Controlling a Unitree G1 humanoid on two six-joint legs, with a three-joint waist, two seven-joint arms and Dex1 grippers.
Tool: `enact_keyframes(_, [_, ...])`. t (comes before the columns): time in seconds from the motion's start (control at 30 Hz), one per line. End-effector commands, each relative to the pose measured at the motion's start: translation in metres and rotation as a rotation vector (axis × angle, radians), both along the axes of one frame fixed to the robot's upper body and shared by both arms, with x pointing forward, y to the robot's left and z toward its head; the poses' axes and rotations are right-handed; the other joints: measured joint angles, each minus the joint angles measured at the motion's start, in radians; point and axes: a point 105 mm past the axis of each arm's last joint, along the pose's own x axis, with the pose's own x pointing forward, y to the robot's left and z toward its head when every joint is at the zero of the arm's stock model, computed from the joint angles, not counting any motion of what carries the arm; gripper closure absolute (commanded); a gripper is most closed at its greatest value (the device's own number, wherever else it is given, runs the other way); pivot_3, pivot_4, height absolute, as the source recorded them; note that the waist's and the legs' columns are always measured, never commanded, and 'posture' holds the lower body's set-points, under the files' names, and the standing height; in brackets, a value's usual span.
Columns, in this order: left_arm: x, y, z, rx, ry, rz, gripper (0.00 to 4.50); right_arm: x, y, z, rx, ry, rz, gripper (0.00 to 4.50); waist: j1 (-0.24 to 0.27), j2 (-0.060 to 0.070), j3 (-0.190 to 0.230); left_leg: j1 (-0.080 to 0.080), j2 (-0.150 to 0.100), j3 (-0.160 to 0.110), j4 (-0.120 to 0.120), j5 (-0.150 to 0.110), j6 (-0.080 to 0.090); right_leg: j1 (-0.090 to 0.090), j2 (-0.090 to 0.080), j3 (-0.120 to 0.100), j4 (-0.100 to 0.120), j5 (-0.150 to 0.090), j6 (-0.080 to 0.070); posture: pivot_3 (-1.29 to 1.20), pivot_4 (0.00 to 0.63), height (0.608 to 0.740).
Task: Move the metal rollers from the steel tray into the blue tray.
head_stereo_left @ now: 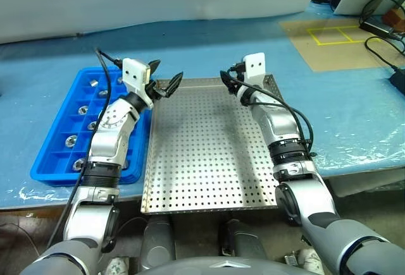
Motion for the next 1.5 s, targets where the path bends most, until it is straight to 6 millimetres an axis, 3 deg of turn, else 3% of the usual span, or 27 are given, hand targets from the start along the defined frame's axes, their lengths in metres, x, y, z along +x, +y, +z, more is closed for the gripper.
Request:
enact_keyframes(0.03, [0.0, 0.001, 0.02, -0.031, -0.047, -0.003, 0.23, 0.002, 0.002, 0.02, 0.023, -0.073, -0.013, 1.82, -0.001, 0.0, 0.0, 0.0, 0.0, 0.0, 0.0, 0.0, 0.0, 0.0, 0.0, 0.0, 0.0, 0.0, 0.0, 0.06, 0.15, 0.74])
enact_keyframes(0.5, [0.002, 0.003, 0.034, -0.041, -0.093, 0.018, 0.23, 0.012, 0.009, 0.039, 0.021, -0.136, -0.01, 1.82, 0.0, 0.0, 0.0, -0.001, 0.0, 0.0, 0.0, 0.0, 0.0, 0.0, 0.0, -0.001, -0.001, 0.0, 0.0, 0.11, 0.15, 0.74])
enact_keyframes(0.83, [-0.005, 0.013, 0.022, -0.023, -0.074, 0.053, 0.23, 0.008, 0.01, 0.022, -0.002, -0.108, 0.004, 1.82, 0.005, 0.0, 0.0, -0.003, 0.0, -0.001, -0.001, -0.001, 0.002, 0.0, 0.0, -0.003, -0.004, 0.0, 0.0, 0.15, 0.15, 0.74])
enact_keyframes(1.03, [-0.006, 0.012, 0.019, -0.035, -0.067, 0.066, 0.23, 0.005, 0.021, 0.023, -0.03, -0.12, 0.036, 1.82, 0.006, 0.0, 0.0, -0.004, 0.001, -0.001, -0.001, -0.002, 0.003, -0.001, 0.0, -0.003, -0.005, 0.0, 0.0, 0.18, 0.15, 0.74])
enact_keyframes(1.5, [-0.008, 0.02, 0.018, -0.098, -0.058, 0.125, 0.23, 0.009, 0.023, 0.028, -0.053, -0.118, 0.047, 1.82, 0.017, 0.0, 0.0, -0.005, 0.001, -0.001, -0.001, -0.002, 0.003, -0.001, 0.0, -0.004, -0.006, 0.0, 0.0, 0.21, 0.15, 0.74])
